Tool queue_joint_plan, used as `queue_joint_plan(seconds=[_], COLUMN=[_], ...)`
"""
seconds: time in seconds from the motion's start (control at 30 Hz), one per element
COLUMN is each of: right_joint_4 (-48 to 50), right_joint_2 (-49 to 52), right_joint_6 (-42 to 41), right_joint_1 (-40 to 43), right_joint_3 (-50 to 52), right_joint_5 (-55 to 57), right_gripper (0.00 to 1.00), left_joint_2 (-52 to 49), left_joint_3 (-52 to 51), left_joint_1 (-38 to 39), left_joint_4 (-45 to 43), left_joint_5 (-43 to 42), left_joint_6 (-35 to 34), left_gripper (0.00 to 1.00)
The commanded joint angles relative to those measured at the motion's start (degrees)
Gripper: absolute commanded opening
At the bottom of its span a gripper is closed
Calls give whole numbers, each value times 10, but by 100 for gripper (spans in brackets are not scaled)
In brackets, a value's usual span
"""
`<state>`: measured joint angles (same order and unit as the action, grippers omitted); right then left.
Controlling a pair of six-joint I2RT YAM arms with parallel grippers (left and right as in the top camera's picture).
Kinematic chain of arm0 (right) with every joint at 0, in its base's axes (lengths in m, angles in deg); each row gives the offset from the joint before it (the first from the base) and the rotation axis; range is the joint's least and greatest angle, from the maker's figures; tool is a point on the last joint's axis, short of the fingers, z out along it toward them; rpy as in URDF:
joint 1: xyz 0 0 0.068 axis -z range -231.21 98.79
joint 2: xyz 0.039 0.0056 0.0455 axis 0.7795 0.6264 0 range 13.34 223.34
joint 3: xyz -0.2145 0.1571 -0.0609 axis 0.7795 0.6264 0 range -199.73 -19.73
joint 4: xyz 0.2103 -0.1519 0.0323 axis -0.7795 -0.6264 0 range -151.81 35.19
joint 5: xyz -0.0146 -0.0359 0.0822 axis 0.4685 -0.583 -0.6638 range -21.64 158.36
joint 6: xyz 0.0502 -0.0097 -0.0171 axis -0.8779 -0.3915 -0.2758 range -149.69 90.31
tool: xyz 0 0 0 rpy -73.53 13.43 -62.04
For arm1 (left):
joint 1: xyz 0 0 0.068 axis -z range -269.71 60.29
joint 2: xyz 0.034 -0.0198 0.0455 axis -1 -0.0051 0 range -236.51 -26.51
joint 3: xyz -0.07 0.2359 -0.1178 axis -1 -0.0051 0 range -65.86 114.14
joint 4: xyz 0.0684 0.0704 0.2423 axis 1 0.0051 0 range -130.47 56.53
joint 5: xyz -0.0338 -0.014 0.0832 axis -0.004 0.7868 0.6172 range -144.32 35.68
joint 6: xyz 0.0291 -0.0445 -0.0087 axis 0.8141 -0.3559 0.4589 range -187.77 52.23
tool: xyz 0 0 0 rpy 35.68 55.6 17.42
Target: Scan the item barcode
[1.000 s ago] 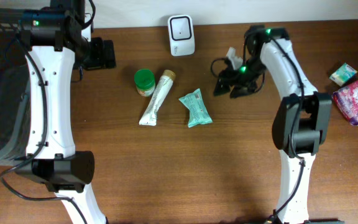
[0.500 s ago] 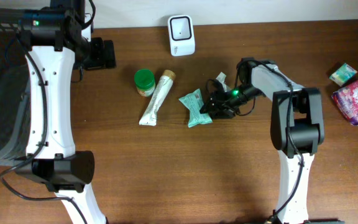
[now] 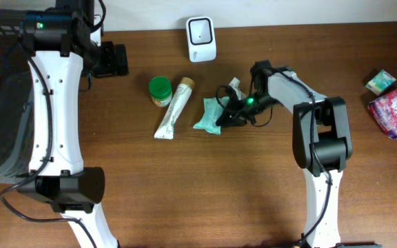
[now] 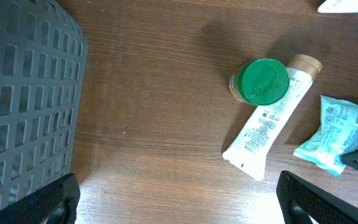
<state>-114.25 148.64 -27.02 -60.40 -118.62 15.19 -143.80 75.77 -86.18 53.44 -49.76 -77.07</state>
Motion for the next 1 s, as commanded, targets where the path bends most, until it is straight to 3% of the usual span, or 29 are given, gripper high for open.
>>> queue_joint_plan(seconds=[0.0, 0.1, 0.17, 0.2, 0.3, 0.33, 0.4, 0.43, 0.57, 0.7, 0.83, 0.97], right_joint_4=[-56, -148, -188, -197, -214, -214, -214, -214, -195, -126, -31, -39], right_joint_2=[-7, -12, -12, -12, -12, -12, -12, -12, -12, -12, -3, 0], right_joint_6=[-18, -17, -17, -16, 1, 0, -2, -2, -6, -69, -235, -262], right_joint_1=[14, 16, 17, 14, -15, -31, -62, -71, -122, -142, -173, -194], right_joint_3=[-71, -151, -183, -184, -184, -184, -184, -184, -184, -184, -170, -148], right_joint_5=[94, 224, 218, 201, 191, 191, 191, 191, 193, 196, 330, 448], right_gripper=[4, 4, 4, 7, 30, 29, 8, 5, 4, 4, 4, 4], left_joint_2=[-2, -2, -2, -2, -2, -2, -2, -2, -2, -2, -2, -2], left_joint_3=[-1, -1, -1, -1, -1, -1, -1, -1, -1, -1, -1, -1], left_joint_1=[0, 0, 0, 0, 0, 0, 2, 2, 2, 2, 2, 2], left_joint_4=[1, 1, 1, 0, 0, 1, 0, 0, 1, 1, 0, 0], left_joint_5=[2, 2, 2, 2, 2, 2, 2, 2, 2, 2, 2, 2], left_joint_6=[-5, -5, -5, -5, -5, -5, -5, -5, -5, -5, -5, -5], left_gripper=[99, 99, 99, 99, 99, 99, 99, 99, 99, 99, 99, 99])
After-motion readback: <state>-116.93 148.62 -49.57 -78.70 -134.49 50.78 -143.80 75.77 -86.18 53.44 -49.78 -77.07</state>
